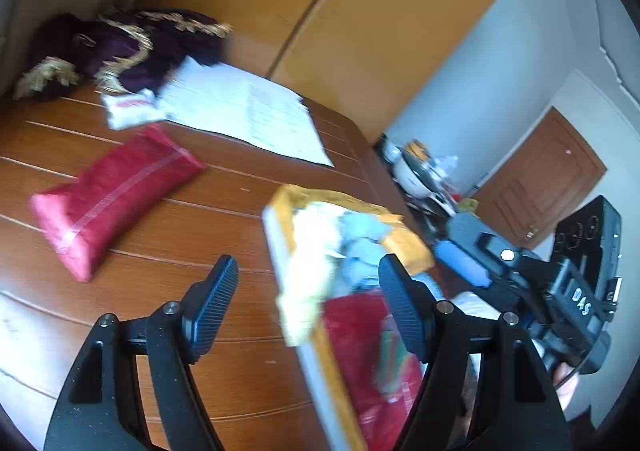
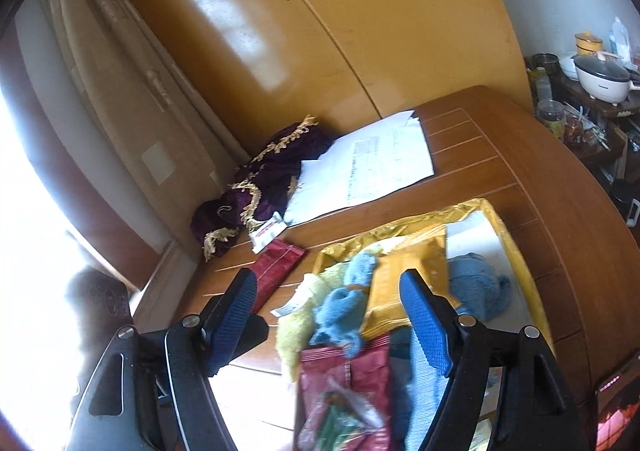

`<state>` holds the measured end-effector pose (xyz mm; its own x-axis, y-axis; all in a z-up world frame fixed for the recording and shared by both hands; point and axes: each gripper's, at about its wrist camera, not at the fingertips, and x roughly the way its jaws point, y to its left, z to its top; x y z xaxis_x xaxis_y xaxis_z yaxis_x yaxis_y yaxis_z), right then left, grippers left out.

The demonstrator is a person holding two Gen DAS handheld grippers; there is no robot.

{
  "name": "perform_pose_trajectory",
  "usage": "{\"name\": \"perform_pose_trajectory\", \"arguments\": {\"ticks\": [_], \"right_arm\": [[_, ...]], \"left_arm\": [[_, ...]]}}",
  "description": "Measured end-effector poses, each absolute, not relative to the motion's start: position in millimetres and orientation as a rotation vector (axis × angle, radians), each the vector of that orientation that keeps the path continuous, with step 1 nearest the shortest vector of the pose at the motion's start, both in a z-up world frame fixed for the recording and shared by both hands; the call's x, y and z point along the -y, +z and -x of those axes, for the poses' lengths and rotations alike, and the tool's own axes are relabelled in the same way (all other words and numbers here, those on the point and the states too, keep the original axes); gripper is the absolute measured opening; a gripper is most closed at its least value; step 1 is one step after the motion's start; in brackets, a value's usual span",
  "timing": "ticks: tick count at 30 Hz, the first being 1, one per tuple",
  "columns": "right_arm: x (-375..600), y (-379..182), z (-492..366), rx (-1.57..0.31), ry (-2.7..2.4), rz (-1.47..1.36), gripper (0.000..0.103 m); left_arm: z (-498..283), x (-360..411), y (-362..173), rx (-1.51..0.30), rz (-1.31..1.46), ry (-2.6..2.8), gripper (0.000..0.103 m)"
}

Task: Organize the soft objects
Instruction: 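Withdraw both tools from the box toward the dark red packet, then hold the left tool over the dark red packet while the right tool grasps the white packet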

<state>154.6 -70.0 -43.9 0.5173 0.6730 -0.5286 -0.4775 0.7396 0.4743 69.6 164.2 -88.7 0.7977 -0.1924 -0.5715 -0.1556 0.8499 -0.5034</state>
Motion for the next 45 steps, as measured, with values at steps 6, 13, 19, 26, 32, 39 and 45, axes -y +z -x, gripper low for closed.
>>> {"name": "perform_pose_trajectory", "arguments": {"ticks": [6, 13, 19, 26, 32, 39, 45], "right_arm": [[41.9, -40.4, -138.5, -0.755, 0.750, -0.258, 0.076], [5.1, -39.8, -127.3, -0.772, 0.813, -0.218, 0.076], [-9.3, -41.7, -123.3, -0.785, 0.828, -0.199, 0.076], [-11.7, -44.1, -125.7, -0.799, 0.833, -0.193, 0.076], [-13.8, -54.4, -134.9, -0.832, 0.823, -0.191, 0.076], [-16.6, -60.3, -138.9, -0.859, 0.800, -0.178, 0.076], [-43.2, -55.0, -133.5, -0.880, 0.831, -0.137, 0.076]], "left_arm": [[-50.4, -217.8, -92.1, -0.647, 0.498, 0.203, 0.072], [-75.8, -251.4, -105.5, -0.736, 0.347, 0.316, 0.072], [-122.1, -261.8, -124.9, -0.856, 0.255, 0.279, 0.072], [-149.4, -249.8, -144.1, -0.924, 0.170, 0.256, 0.081], [-153.9, -244.7, -150.6, -0.955, 0.117, 0.317, 0.082], [-143.0, -251.6, -150.2, -0.993, 0.151, 0.325, 0.073], [-85.5, -269.1, -142.8, -0.980, 0.274, 0.449, 0.060]]}}
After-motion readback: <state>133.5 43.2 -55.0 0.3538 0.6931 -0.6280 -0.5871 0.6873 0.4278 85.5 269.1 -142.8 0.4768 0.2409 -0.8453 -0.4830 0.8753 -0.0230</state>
